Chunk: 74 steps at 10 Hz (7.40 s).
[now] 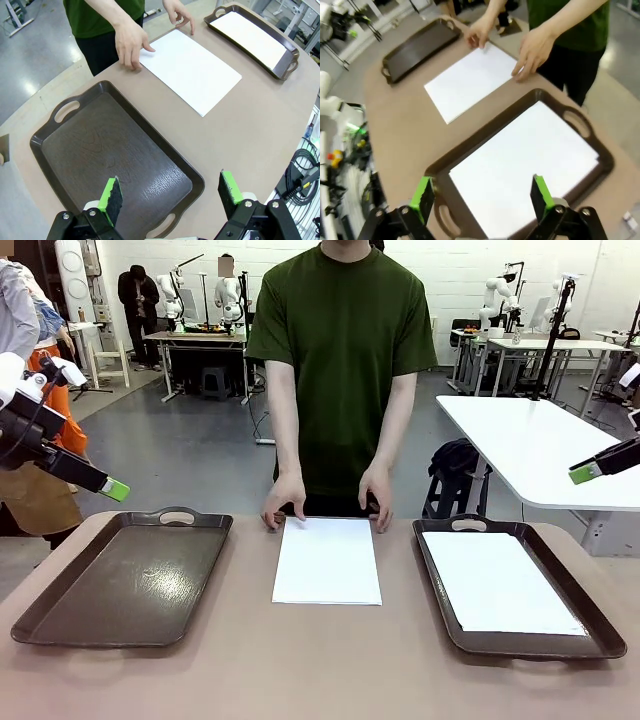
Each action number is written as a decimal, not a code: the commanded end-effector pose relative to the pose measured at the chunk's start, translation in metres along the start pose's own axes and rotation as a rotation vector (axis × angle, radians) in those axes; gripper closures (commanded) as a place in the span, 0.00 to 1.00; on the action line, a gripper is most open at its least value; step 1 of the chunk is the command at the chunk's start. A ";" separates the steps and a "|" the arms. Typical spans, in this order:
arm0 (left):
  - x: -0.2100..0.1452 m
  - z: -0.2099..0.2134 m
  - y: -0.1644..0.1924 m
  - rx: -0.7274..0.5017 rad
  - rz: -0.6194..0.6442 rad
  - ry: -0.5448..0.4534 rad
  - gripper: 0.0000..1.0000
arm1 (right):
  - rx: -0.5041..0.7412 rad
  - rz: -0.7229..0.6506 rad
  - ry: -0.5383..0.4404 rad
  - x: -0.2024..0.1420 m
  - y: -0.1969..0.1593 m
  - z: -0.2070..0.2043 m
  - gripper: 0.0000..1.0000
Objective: Sort the A4 documents.
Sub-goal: Receive the A4 Paper.
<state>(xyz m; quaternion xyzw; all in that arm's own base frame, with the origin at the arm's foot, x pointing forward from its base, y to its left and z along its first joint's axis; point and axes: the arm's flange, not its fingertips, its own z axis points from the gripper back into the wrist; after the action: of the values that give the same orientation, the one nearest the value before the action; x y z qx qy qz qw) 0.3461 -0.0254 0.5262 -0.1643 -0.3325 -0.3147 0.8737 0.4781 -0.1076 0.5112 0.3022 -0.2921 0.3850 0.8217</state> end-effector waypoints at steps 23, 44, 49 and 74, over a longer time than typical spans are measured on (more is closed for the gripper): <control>-0.002 -0.001 0.003 -0.012 -0.013 -0.009 0.00 | -0.012 0.016 -0.007 0.007 0.002 0.008 0.00; 0.028 -0.056 0.027 -0.126 0.283 0.048 0.00 | -0.012 0.016 -0.007 0.007 0.002 0.008 0.00; 0.073 -0.159 0.050 -0.385 0.669 0.052 0.00 | -0.012 0.016 -0.007 0.007 0.002 0.008 0.00; 0.118 -0.316 0.051 -0.880 0.777 -0.141 0.19 | -0.012 0.016 -0.007 0.007 0.002 0.008 0.00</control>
<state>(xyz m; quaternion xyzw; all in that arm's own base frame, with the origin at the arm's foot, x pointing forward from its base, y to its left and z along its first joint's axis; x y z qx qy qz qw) 0.5958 -0.1938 0.3746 -0.6457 -0.1414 -0.0421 0.7492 0.4784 -0.1097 0.5226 0.2964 -0.2995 0.3866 0.8204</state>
